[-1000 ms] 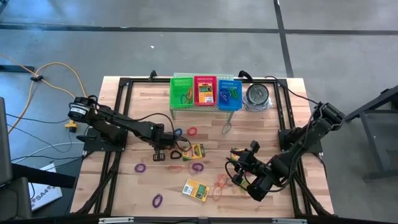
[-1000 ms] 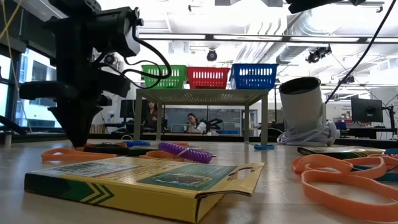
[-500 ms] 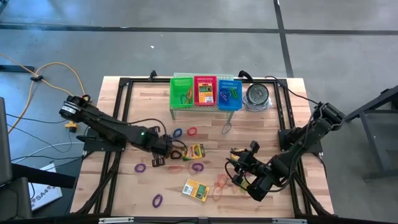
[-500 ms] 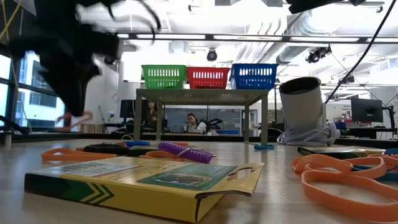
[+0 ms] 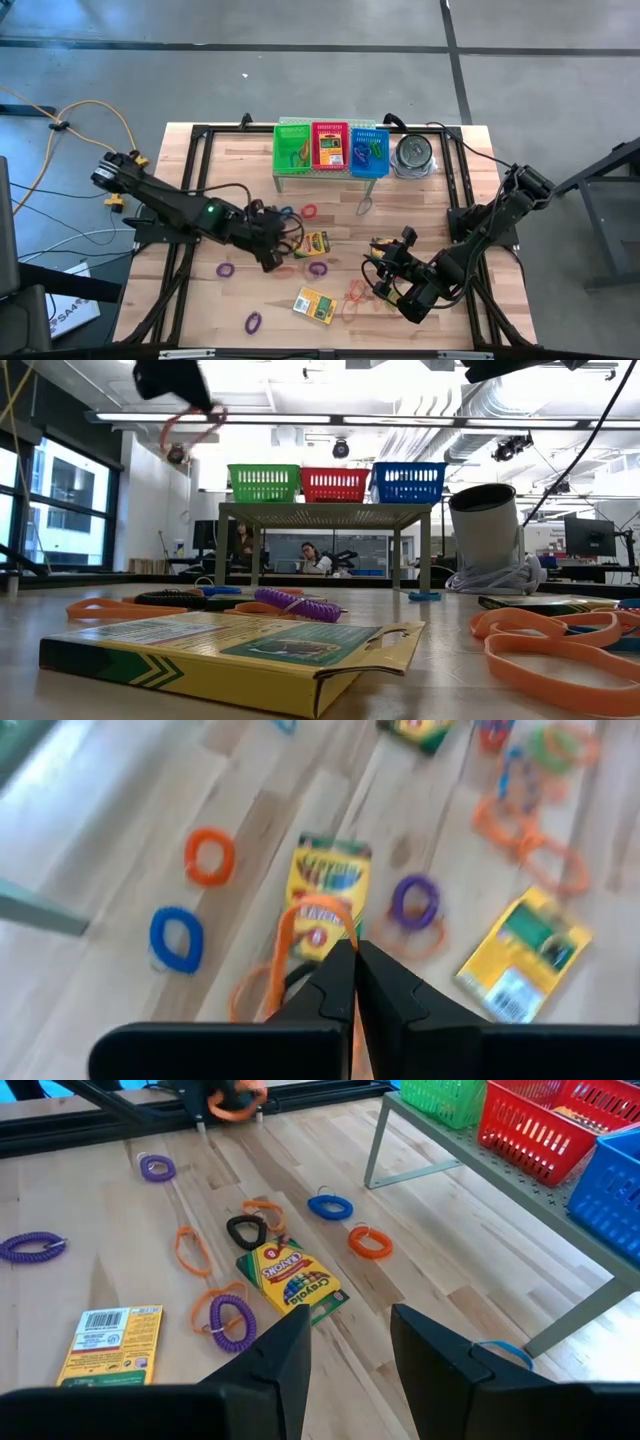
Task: Pick & Place Office Desk Supplies
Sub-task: Put the orange rubber band into the green bin on the shelf, then put the top left violet spring keychain into the blue bin on the shelf
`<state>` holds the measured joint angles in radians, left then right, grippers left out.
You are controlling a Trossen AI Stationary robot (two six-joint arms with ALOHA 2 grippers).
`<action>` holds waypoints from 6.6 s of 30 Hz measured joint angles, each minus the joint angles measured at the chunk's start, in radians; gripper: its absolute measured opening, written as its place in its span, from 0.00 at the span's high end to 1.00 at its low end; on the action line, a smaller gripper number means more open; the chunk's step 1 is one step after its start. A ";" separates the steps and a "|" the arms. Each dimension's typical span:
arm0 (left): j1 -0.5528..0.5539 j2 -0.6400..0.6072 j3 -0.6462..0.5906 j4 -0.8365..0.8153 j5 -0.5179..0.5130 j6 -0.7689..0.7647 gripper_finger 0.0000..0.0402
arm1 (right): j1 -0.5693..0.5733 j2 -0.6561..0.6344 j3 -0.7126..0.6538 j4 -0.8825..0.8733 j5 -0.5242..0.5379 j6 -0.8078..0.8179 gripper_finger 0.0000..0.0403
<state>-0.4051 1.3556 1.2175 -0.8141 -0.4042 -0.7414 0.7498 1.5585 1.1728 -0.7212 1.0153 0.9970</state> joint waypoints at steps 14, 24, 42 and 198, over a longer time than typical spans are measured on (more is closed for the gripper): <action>0.158 0.000 0.219 0.007 -0.164 0.037 1.00 | 0.000 0.000 0.000 0.000 -0.001 0.000 0.68; 0.523 0.000 0.255 -0.009 -0.132 0.098 1.00 | 0.000 0.009 0.000 0.000 -0.004 0.000 0.68; 0.762 0.132 0.251 -0.017 0.055 0.181 1.00 | -0.005 0.032 0.000 0.005 -0.029 -0.023 0.68; -0.322 0.007 -0.577 0.054 0.373 -0.368 0.97 | -0.004 0.031 0.000 0.103 -0.073 -0.106 0.68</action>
<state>-0.7267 1.3629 0.6400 -0.7602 -0.0311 -1.1091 0.7459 1.5898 1.1725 -0.6186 0.9424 0.8915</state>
